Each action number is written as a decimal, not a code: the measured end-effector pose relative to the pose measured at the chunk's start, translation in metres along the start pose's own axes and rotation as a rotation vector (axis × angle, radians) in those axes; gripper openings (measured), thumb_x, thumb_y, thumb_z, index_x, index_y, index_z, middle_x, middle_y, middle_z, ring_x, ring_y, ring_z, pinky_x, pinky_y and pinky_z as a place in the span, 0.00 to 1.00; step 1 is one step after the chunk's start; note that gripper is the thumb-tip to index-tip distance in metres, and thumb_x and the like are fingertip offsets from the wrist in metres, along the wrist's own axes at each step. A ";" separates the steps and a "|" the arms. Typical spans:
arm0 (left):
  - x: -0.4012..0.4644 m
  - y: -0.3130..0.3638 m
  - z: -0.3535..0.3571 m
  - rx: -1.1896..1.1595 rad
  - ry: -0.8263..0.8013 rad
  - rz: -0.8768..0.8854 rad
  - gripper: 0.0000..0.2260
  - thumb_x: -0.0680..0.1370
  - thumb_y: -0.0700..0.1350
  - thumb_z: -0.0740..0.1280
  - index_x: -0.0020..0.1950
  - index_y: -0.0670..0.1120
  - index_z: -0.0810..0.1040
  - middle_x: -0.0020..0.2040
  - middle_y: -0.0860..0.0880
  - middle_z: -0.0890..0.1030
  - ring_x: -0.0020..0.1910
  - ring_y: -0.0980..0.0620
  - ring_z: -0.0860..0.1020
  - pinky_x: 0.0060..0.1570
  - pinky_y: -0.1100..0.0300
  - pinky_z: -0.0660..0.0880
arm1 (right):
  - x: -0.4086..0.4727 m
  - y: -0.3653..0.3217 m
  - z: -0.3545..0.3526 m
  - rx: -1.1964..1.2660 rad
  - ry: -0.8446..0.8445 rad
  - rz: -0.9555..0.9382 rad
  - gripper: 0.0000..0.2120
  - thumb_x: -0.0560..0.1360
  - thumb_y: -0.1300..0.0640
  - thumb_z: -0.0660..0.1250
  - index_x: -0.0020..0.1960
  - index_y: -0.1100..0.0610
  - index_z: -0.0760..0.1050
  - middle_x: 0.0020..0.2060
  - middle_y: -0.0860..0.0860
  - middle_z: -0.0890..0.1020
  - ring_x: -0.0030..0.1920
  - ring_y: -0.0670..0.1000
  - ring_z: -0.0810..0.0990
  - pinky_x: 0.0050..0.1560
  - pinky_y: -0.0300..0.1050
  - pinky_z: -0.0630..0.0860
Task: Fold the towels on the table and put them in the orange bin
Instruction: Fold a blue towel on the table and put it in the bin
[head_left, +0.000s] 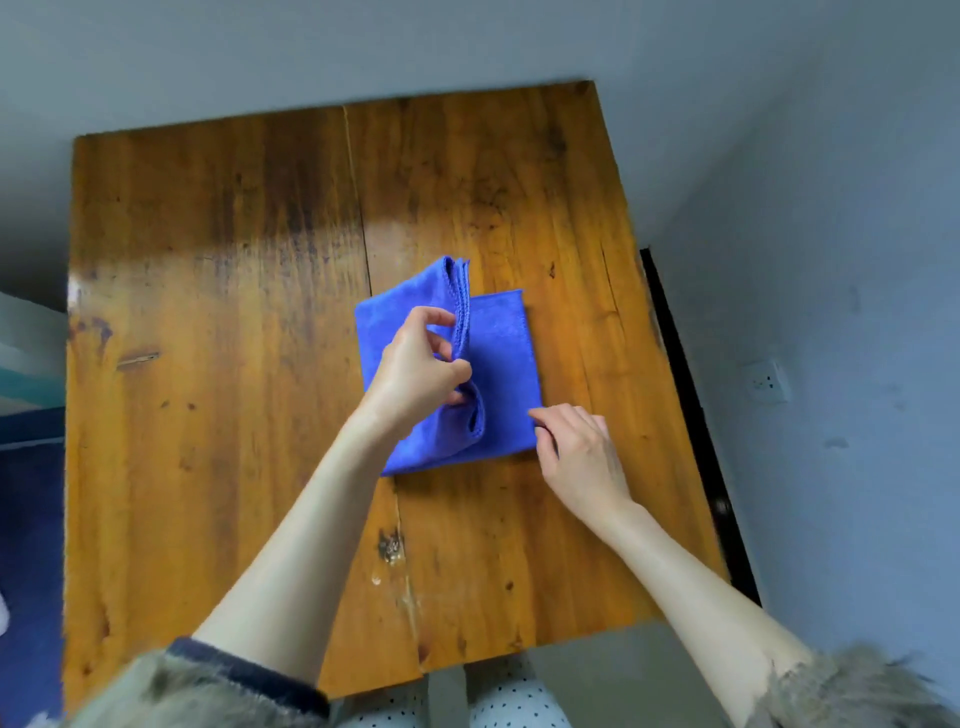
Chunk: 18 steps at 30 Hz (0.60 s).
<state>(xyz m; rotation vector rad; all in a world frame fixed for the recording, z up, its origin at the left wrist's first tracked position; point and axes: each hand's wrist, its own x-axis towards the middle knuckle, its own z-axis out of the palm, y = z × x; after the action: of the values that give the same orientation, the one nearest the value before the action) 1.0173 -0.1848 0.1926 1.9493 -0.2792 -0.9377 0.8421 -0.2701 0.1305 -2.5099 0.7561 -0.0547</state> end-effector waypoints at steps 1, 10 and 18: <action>0.004 0.000 0.013 0.033 -0.006 -0.008 0.17 0.72 0.32 0.64 0.57 0.47 0.70 0.38 0.51 0.69 0.31 0.56 0.73 0.28 0.64 0.78 | 0.000 0.006 0.002 0.018 -0.031 0.010 0.11 0.76 0.64 0.62 0.57 0.62 0.78 0.51 0.54 0.82 0.53 0.55 0.79 0.55 0.49 0.69; 0.013 -0.017 0.071 0.225 0.043 0.031 0.19 0.71 0.34 0.64 0.60 0.47 0.69 0.37 0.51 0.71 0.40 0.48 0.76 0.44 0.45 0.79 | 0.002 0.030 0.003 0.134 -0.069 -0.018 0.11 0.76 0.63 0.62 0.54 0.58 0.80 0.49 0.51 0.83 0.55 0.51 0.78 0.52 0.43 0.65; 0.009 -0.032 0.086 0.206 0.034 0.105 0.14 0.77 0.37 0.61 0.62 0.44 0.73 0.45 0.50 0.78 0.47 0.46 0.79 0.53 0.51 0.76 | 0.010 0.033 -0.003 0.365 -0.165 0.164 0.12 0.79 0.59 0.58 0.57 0.58 0.79 0.54 0.51 0.82 0.57 0.51 0.76 0.56 0.42 0.67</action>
<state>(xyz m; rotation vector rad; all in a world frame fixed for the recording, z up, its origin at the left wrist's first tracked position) 0.9570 -0.2275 0.1374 2.1131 -0.4698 -0.8338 0.8331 -0.2999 0.1157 -2.0737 0.8004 0.0660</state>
